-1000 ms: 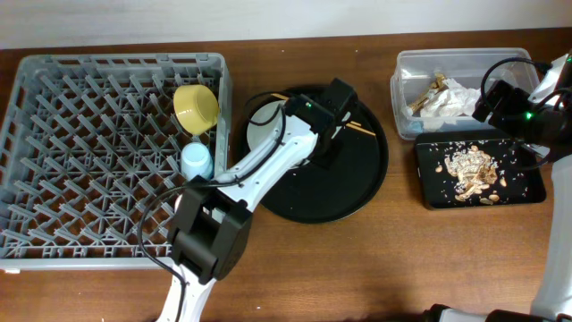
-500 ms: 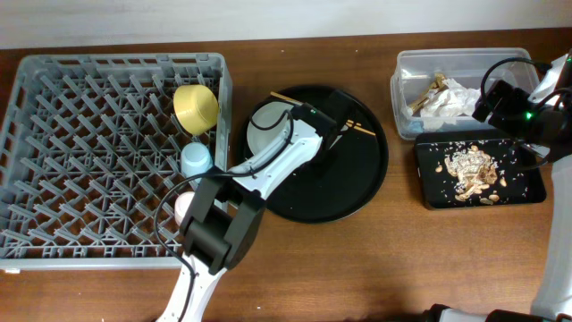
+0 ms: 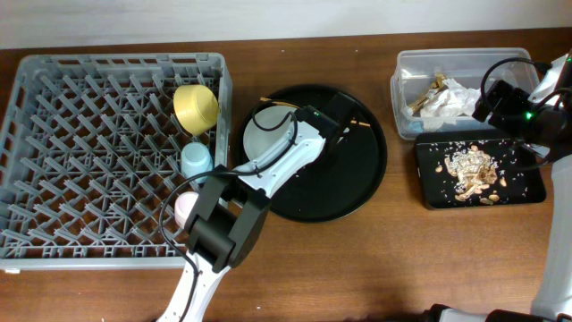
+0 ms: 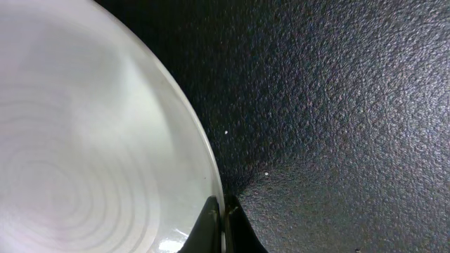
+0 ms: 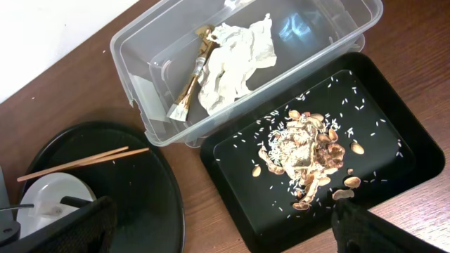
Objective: Sort waste into correct bins and load items into the dishwasher rack
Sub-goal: 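Grasp the white plate edge with left gripper and lift it, then stand the white plate upright in the rack with left gripper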
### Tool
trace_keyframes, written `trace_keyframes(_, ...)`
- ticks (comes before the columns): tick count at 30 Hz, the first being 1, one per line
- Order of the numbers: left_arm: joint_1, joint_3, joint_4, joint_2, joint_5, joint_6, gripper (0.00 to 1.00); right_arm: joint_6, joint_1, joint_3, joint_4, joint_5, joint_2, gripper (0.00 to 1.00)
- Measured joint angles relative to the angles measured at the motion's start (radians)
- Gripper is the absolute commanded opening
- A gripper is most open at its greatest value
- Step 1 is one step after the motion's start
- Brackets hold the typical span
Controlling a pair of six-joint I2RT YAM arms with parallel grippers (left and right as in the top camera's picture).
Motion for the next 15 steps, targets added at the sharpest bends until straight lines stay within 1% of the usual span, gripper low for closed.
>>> trace_keyframes(2, 0.0, 0.003, -0.018, 0.0, 0.0, 0.0, 0.0, 0.0, 0.0, 0.0, 0.0, 0.0, 0.0, 0.98)
trace_keyframes(5, 0.0, 0.029, -0.11, 0.0, 0.002, 0.0, 0.0, 0.0, 0.0, 0.0, 0.0, 0.0, 0.0, 0.98)
trace_keyframes(8, 0.001, 0.106, -0.195, -0.006, 0.023, -0.002, 0.0, 0.0, 0.0, 0.0, 0.0, 0.0, 0.0, 0.98)
trace_keyframes(11, 0.0, 0.209, -0.257, -0.068, 0.058, -0.005, 0.0, 0.0, 0.0, 0.0, 0.0, 0.0, 0.0, 0.98)
trace_keyframes(15, 0.006, 0.299, -0.308, -0.172, 0.089, -0.005, 0.0, 0.0, 0.0, 0.0, 0.0, 0.0, 0.0, 0.98)
